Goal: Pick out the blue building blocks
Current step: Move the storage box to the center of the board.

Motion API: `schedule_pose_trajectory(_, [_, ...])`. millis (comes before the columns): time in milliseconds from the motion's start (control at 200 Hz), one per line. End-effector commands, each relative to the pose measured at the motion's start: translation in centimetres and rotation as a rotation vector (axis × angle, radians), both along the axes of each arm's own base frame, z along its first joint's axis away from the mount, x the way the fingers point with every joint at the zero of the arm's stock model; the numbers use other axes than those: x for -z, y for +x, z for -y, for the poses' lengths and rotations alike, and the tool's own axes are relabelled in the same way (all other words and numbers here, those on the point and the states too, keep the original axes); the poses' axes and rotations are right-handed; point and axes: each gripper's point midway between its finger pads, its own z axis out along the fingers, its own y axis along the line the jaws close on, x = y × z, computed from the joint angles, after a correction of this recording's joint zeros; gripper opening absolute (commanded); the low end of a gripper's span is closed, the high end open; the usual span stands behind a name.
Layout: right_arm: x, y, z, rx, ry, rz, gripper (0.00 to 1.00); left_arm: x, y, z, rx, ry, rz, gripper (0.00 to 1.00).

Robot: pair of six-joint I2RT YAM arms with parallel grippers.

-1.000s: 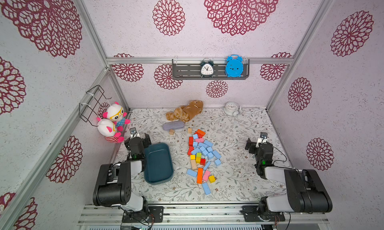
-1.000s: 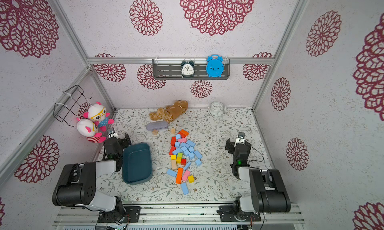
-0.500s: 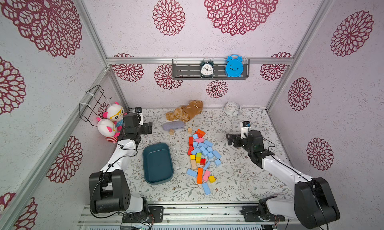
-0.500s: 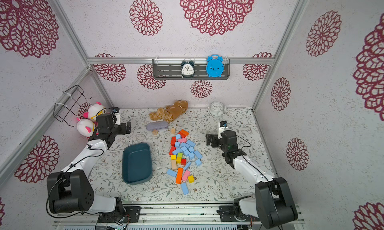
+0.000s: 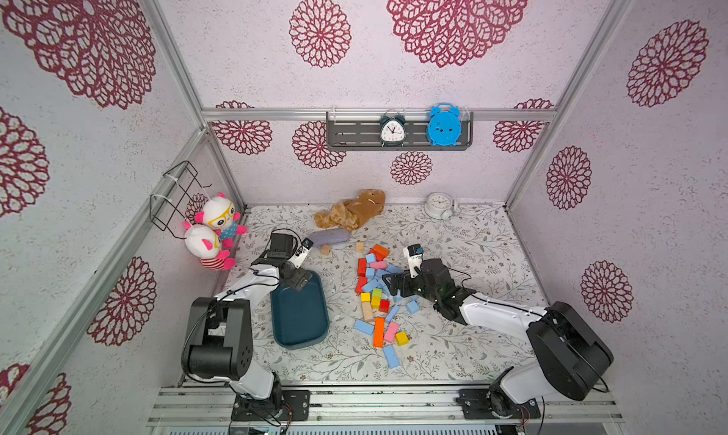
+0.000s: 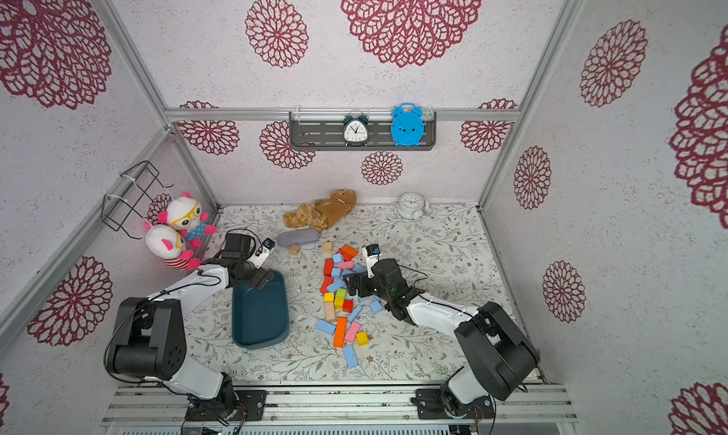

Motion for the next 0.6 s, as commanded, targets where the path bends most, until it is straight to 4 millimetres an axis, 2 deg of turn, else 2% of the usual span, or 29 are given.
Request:
schedule_pose_trajectory(0, [-3.3,1.4,-0.7,0.033,0.071,0.064,0.93,-1.4,3.7,0.4,0.034,0.079,0.092,0.98])
schedule_pose_trajectory(155, [-2.5,1.9,0.9,0.117,-0.002,0.027,0.89,-2.0,6.8,3.1,0.074,0.052,0.12,0.98])
schedule_pose_trajectory(320, [-1.2,2.8,2.3,0.174,-0.169,-0.043,0.83,-3.3,8.9,6.5,0.135,-0.008,0.139,0.98])
schedule_pose_trajectory(490, [-1.0,5.3,1.7,0.193,-0.296,-0.076,0.71,-5.3,8.9,8.3,0.089,-0.144,0.106,0.98])
schedule_pose_trajectory(595, [-0.1,7.6,0.5,0.195,-0.358,-0.105,0.65,-6.9,8.1,7.9,0.011,-0.238,0.085,0.97])
